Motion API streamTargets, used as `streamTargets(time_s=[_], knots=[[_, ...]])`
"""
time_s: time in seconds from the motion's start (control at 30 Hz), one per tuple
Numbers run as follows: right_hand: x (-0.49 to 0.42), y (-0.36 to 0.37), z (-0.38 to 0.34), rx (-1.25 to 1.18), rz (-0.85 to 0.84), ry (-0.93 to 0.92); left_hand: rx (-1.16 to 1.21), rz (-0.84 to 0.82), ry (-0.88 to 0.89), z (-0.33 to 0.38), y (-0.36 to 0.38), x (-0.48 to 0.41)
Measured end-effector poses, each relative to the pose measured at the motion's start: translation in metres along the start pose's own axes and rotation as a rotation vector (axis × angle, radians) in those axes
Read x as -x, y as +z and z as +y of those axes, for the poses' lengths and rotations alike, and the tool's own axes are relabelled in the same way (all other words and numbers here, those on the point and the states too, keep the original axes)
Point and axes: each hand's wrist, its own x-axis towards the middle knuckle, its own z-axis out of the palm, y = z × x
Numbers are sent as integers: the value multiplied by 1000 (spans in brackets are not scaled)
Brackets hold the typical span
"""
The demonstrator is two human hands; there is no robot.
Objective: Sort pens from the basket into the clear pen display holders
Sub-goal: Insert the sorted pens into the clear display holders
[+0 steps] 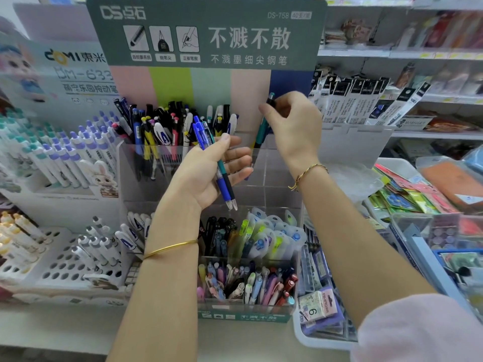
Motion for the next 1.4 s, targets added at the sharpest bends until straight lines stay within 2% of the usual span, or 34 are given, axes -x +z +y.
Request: streamTargets(time_s=[0.13,0.23,0.33,0.4,0.5,0.6,0.67,0.83,0.9,1.03,1.17,1.3,1.4], knots=[[1,2,6,225,-64,26,-17,-21,8,0,2,1],[4,-4,4,182,-20,27,-62,-51,13,0,5,2],[8,-12,-7,91,-4,-107,-173,-128,21,-2,8,3],[9,-15,-16,39,-196,-127,-200,-219,32,-4,11,2],[14,-20,-24,-193,-567,22,-183,-308,32,-6,13,0],[14,-25,-22,-356,-678,100,-163,-345,13,-8,12,0],[12,-24,-21,-394,-598,119,-137,-355,-2,-9,11,0],[-5,-27,-19,-519,64,84,-233,-171,-14,-9,4,-1],[-9,-30,-20,-469,177,24,-308,-95,-31,-8,2,-1],[-7,-19,-21,-331,141,-76,-338,-68,-17,-7,2,-2],[-9,-7,-21,-268,47,-15,-298,-83,-46,-10,4,-5],[-14,2,-11,238,-149,-23,-259,-75,-72,-9,4,-4],[-9,3,-5,342,-250,16,-274,-102,-40,-8,4,-4]])
